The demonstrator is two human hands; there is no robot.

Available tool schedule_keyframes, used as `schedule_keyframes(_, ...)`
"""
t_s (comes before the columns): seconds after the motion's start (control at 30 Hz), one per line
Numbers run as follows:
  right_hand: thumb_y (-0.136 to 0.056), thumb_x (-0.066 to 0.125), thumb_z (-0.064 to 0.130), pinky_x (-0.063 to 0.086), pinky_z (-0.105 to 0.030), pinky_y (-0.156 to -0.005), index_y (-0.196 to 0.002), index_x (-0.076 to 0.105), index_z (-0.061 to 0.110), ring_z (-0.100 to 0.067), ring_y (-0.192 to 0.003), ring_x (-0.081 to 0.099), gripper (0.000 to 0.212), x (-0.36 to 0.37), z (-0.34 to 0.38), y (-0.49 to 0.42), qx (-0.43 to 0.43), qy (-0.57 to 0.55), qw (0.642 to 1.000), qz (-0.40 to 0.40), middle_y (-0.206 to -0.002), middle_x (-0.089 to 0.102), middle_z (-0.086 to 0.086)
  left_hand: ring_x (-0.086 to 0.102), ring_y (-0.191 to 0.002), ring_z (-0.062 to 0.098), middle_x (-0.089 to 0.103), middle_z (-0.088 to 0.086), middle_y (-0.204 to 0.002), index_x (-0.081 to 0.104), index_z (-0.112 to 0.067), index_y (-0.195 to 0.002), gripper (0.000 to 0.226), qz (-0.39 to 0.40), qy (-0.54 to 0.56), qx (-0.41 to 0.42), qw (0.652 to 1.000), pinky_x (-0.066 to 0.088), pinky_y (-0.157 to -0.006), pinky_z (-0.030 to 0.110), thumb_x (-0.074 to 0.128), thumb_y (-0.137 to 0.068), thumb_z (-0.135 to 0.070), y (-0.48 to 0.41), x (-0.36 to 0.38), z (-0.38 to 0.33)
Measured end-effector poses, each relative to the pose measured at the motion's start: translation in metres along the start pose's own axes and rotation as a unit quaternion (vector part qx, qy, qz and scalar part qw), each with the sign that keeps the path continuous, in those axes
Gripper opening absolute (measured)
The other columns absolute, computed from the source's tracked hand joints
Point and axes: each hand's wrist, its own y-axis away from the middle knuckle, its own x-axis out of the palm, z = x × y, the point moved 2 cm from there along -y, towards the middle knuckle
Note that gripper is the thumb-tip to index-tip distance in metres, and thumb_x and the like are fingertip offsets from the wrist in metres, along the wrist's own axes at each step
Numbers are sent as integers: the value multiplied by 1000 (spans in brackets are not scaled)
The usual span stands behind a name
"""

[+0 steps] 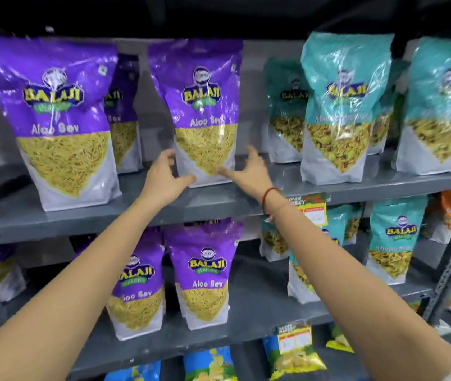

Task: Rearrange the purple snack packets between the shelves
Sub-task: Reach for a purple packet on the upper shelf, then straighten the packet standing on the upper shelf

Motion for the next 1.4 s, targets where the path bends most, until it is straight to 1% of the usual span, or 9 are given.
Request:
schedule_keyframes(0.1,-66,82,45,28,-38,-115,-150,5,7,-31,-144,27,120,12,-10,-19,54,-20,997,59,-158,20,-16,56,-116,26,56,9,-133,36,-15,-134,83,79,13,-59,995,45,-102,43,81,-65,-28,-17,13,21)
schedule_keyframes(0.23,-65,81,50,30,-39,-115,-149,2,4,-30,-144,30,124,18,-13,-37,89,-74,991,64,-158,24,-15,56,-115,25,58,7,-129,37,-15,-134,99,47,21,-84,995,45,-101,45,81,-48,-40,-28,12,30)
schedule_keyframes(0.47,-64,87,29,44,-39,-109,-129,46,11,-20,-118,59,78,29,-14,-42,61,-170,976,119,-133,61,-7,58,-112,22,62,6,-124,50,-16,-128,67,110,56,-97,988,45,-103,40,77,-67,-23,-36,16,33)
schedule_keyframes(0.57,-62,87,33,42,-41,-111,-128,50,12,-20,-120,58,79,22,-19,-41,55,-164,976,130,-131,62,-5,60,-110,24,65,8,-120,53,-13,-126,62,97,76,-104,987,45,-102,41,77,-69,-20,-37,12,36)
schedule_keyframes(0.73,-63,87,33,40,-40,-112,-129,50,14,-17,-120,57,77,7,-19,-40,17,-154,976,150,-131,62,-2,64,-93,12,70,-6,-94,64,-20,-105,43,138,88,-88,983,45,-72,21,81,-66,-24,-36,2,25)
schedule_keyframes(0.83,-57,89,36,41,-42,-112,-131,48,16,-19,-124,55,87,2,-21,-36,6,-113,982,151,-134,59,-2,63,-91,6,68,-11,-92,63,-27,-97,41,148,71,-74,984,43,-69,18,83,-62,-30,-33,1,23)
schedule_keyframes(1.0,-52,90,37,41,-44,-112,-133,46,16,-21,-126,54,94,2,-26,-25,2,-91,983,157,-136,58,-3,62,-92,6,67,-13,-96,60,-27,-102,66,158,41,-59,985,46,-81,25,88,-44,-42,-28,3,33)
schedule_keyframes(1.17,-54,91,29,40,-46,-112,-132,47,15,-22,-126,54,91,2,-31,-23,-1,-105,980,166,-135,59,-5,62,-90,3,66,-17,-93,57,-33,-89,71,149,43,-62,986,46,-76,22,85,-27,-53,-22,2,32)
schedule_keyframes(1.4,-58,89,28,42,-44,-111,-132,46,15,-20,-123,56,87,1,-29,-21,-7,-89,983,163,-134,60,-4,61,-104,14,66,-5,-115,54,-21,-119,95,148,-3,-50,988,47,-91,31,86,-35,-53,-20,0,29)
